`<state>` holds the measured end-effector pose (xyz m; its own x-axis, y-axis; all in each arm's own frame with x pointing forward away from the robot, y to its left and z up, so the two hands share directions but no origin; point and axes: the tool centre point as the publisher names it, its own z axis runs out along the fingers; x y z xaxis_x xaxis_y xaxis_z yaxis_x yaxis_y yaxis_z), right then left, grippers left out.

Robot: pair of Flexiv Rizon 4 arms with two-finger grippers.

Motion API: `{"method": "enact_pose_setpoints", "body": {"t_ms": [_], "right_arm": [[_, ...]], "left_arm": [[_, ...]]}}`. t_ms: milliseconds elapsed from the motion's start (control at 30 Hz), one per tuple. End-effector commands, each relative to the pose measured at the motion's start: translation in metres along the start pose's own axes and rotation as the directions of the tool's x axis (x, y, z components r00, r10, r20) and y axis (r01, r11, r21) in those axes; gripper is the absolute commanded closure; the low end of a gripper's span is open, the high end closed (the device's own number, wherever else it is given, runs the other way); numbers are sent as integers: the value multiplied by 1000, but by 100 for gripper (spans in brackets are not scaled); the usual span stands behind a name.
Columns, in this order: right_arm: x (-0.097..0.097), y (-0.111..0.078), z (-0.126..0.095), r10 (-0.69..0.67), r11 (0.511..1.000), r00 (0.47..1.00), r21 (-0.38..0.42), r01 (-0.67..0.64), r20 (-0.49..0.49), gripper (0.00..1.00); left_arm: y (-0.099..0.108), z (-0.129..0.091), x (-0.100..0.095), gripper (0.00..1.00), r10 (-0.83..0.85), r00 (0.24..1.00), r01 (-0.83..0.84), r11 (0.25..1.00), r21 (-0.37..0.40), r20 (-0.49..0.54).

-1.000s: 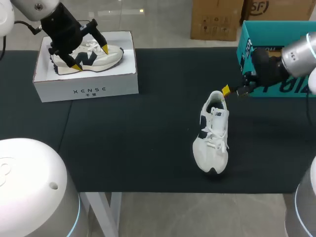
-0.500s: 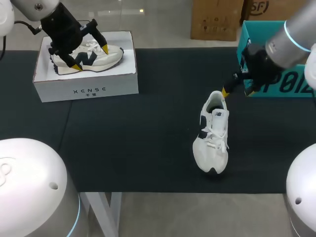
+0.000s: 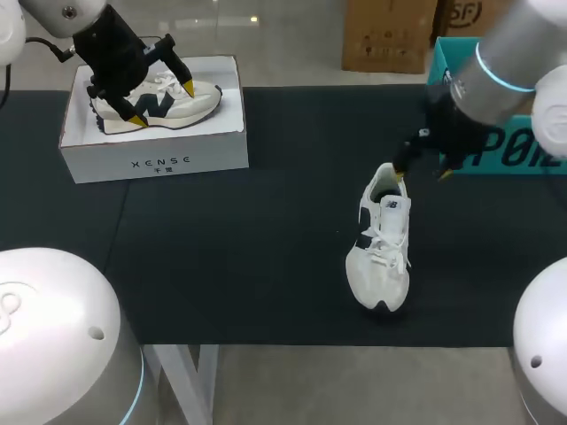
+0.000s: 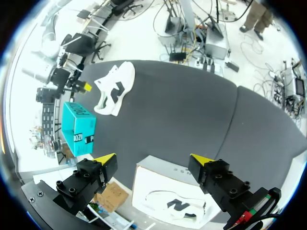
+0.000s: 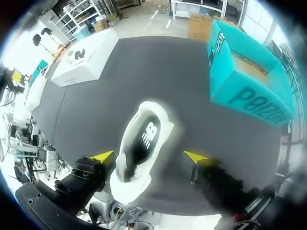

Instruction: Take the shoe out of the shoebox, open the shoe tongue, remove and reinsert the insole, then place the shoe into the shoebox

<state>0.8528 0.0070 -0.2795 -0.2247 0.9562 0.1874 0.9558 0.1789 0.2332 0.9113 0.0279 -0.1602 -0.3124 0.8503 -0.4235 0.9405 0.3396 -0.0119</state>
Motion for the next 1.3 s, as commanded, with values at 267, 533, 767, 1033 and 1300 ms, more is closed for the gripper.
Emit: {"method": "enact_pose_setpoints", "body": {"t_ms": [267, 533, 767, 1033, 1300], "right_arm": [[27, 0, 34, 73, 991, 996, 105, -79, 56, 100], [21, 13, 53, 138, 981, 987, 126, -148, 85, 100], [16, 17, 82, 189, 969, 977, 139, -202, 100, 100], [16, 9, 118, 211, 963, 972, 146, -224, 103, 100], [10, -3, 153, 223, 958, 970, 160, -237, 101, 100]], "left_arm": [[1, 0, -1, 0, 1, 1000, -1, 1000, 0, -4], [1, 0, -1, 0, 1, 1000, -1, 1000, 0, -4], [1, 0, -1, 0, 1, 1000, -1, 1000, 0, -4], [1, 0, -1, 0, 1, 1000, -1, 1000, 0, -4], [1, 0, -1, 0, 1, 1000, -1, 1000, 0, -4]]}}
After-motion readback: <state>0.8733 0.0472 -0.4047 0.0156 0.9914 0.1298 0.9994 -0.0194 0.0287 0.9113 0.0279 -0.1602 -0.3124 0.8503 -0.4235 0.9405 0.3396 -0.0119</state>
